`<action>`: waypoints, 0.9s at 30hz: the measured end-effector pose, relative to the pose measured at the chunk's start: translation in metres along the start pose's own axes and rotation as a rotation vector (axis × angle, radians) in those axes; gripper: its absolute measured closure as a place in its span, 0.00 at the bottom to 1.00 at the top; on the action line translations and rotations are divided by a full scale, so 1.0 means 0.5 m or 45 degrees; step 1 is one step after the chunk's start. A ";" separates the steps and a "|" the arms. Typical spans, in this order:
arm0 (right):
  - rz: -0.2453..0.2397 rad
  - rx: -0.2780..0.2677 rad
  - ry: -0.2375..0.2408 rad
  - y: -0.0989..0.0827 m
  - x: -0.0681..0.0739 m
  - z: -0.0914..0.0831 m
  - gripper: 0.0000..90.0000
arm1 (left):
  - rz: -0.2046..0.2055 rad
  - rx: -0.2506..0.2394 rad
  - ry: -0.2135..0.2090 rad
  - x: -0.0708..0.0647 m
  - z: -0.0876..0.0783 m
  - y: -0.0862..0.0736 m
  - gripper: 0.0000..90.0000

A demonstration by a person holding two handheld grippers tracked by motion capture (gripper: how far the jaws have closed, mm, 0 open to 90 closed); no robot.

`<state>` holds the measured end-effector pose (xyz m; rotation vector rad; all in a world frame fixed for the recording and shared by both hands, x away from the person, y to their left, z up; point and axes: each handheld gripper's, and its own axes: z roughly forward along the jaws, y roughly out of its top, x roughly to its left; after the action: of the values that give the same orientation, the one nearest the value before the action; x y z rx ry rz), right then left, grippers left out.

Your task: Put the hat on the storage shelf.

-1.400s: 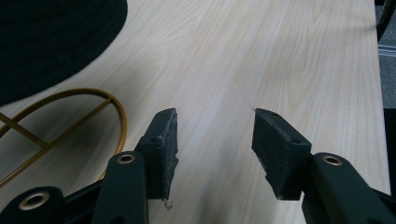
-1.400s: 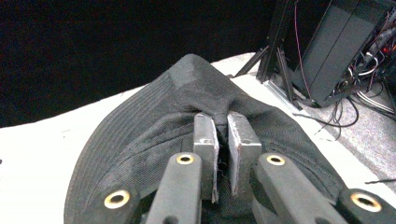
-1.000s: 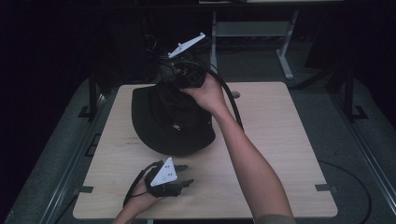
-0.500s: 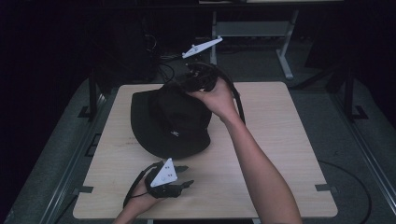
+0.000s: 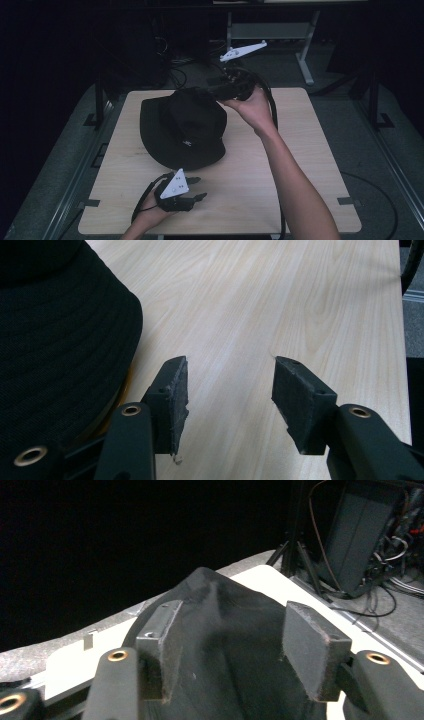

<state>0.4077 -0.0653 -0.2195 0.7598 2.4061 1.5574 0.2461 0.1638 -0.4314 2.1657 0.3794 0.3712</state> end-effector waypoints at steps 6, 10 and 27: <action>0.019 -0.011 -0.019 -0.020 -0.009 -0.031 0.39 | -0.004 0.007 0.002 0.002 0.001 -0.001 0.50; 0.047 -0.021 -0.023 -0.038 -0.017 -0.047 0.36 | -0.017 0.006 -0.003 0.003 0.002 0.000 0.48; 0.086 -0.025 -0.068 -0.112 -0.026 -0.111 0.30 | -0.037 0.009 0.003 0.004 0.003 0.000 0.42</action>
<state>0.3779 -0.1343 -0.2469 0.8765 2.3473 1.5619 0.2487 0.1635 -0.4317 2.1647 0.4136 0.3569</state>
